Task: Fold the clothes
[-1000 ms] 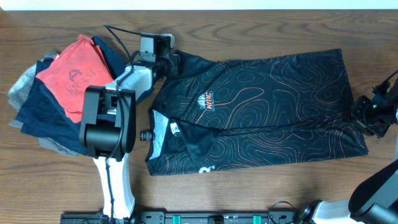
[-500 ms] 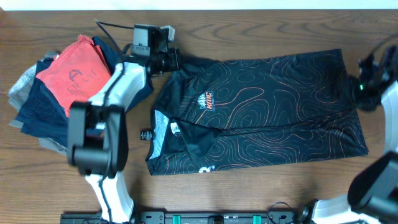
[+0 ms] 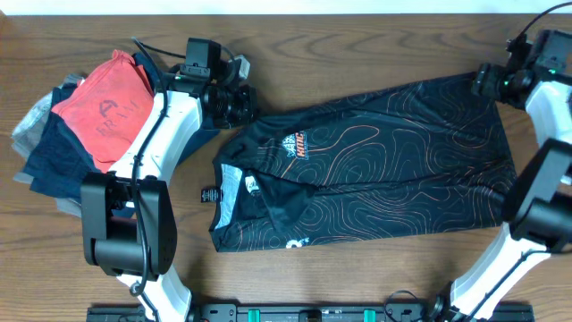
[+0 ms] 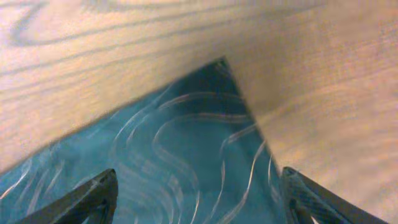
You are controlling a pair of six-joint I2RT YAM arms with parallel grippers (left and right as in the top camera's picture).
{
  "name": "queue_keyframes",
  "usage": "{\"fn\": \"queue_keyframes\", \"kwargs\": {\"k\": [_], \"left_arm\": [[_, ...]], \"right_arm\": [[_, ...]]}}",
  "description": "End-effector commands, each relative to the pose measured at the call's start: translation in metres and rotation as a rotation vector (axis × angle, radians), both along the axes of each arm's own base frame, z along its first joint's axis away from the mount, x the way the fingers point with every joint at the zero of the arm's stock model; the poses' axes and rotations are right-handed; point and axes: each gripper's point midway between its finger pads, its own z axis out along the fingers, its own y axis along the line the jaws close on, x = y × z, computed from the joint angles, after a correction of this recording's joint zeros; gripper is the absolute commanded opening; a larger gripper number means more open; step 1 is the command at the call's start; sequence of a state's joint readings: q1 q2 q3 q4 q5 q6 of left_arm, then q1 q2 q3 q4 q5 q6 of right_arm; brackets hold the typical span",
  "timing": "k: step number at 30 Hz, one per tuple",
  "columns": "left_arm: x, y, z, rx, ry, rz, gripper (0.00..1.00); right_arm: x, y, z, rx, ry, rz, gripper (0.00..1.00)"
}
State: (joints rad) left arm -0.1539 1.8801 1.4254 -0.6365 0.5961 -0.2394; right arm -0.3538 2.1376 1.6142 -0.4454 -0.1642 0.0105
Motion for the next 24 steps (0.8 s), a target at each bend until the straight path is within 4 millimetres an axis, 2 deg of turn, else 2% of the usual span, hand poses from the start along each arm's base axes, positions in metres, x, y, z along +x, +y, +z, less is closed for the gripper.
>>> {"fn": "queue_keyframes", "kwargs": {"k": [1,6,13,20,24], "left_arm": [[-0.005,-0.003,-0.001,0.007,0.010,-0.016,0.06],[-0.007,-0.006,-0.003,0.021,0.007,-0.034,0.06],[-0.008,-0.009,-0.007,0.072,-0.001,-0.038,0.06],[-0.013,-0.014,-0.015,0.138,-0.006,-0.053,0.06],[-0.013,-0.015,-0.015,0.143,-0.008,-0.055,0.06]], "right_arm": [[0.018,-0.006,-0.007,-0.006,-0.047,-0.018,0.82],[0.035,-0.016,-0.029,0.041,-0.099,-0.128,0.81],[0.043,-0.017,-0.066,0.085,-0.105,-0.176,0.80],[0.052,-0.017,-0.065,0.042,-0.138,-0.190,0.77],[0.054,-0.015,-0.066,0.041,-0.142,-0.186,0.70]]}}
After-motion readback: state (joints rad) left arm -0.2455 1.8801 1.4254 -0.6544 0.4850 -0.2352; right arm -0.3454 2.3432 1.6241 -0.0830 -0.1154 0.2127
